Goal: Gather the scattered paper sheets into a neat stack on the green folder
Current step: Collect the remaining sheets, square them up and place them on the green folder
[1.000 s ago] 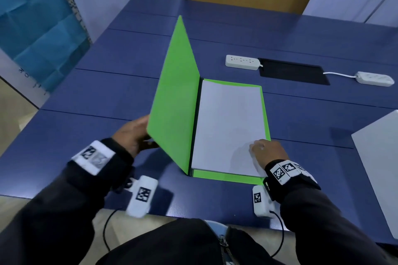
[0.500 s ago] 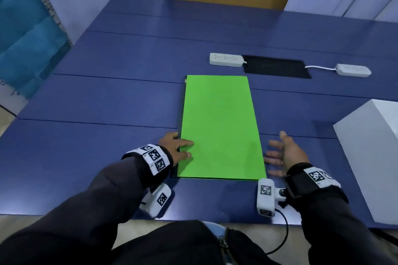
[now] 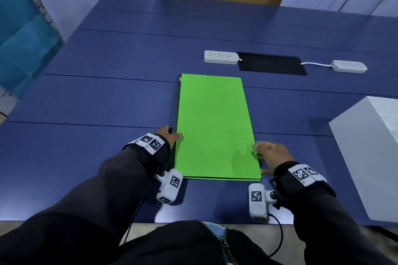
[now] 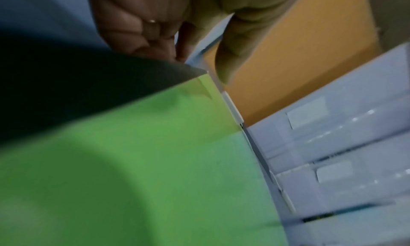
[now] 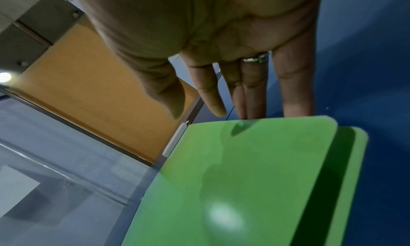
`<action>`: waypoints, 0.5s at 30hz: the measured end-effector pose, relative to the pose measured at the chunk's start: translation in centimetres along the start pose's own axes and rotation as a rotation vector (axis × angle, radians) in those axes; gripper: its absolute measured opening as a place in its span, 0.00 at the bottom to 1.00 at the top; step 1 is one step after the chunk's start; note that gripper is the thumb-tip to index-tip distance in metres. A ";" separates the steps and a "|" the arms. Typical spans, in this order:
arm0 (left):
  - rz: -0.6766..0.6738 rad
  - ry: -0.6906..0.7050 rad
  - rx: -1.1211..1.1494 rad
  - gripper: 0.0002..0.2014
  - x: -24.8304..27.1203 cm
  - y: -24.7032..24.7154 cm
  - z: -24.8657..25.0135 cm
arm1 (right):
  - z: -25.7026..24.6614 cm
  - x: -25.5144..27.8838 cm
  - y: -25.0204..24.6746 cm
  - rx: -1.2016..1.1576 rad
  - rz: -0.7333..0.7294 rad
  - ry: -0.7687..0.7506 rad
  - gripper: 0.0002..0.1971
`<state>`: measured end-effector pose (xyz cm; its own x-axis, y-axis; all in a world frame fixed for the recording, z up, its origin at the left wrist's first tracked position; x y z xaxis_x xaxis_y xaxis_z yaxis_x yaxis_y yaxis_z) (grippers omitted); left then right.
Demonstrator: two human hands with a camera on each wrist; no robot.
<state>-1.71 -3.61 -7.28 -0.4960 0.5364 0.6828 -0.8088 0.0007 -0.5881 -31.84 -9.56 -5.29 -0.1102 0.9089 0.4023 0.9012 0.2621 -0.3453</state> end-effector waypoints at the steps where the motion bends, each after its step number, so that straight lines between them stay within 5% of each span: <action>1: -0.022 -0.014 0.052 0.28 -0.2 0.0 0.0 | -0.1 0.1 0.0 -0.001 0.001 -0.003 0.01; 9: -0.077 -0.062 0.000 0.28 -0.5 0.9 -0.1 | -0.2 0.2 0.2 0.001 0.002 -0.007 0.05; 15: -0.226 -0.018 0.228 0.33 -1.1 1.8 -2.0 | -0.4 0.3 0.0 0.082 0.035 -0.088 0.13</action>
<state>-2.00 -2.53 -10.02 -0.2996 0.5296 0.7936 -0.9481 -0.0723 -0.3097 -31.67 -9.42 -4.84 -0.1187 0.9422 0.3134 0.8684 0.2516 -0.4272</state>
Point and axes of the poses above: each hand's wrist, its own x-axis away from the middle knuckle, its own y-axis out of the palm, z = x × y, the point moved 3 cm from there along -x, towards the middle knuckle, and after that the axes turned 13 degrees about -y, right-handed, at the moved point
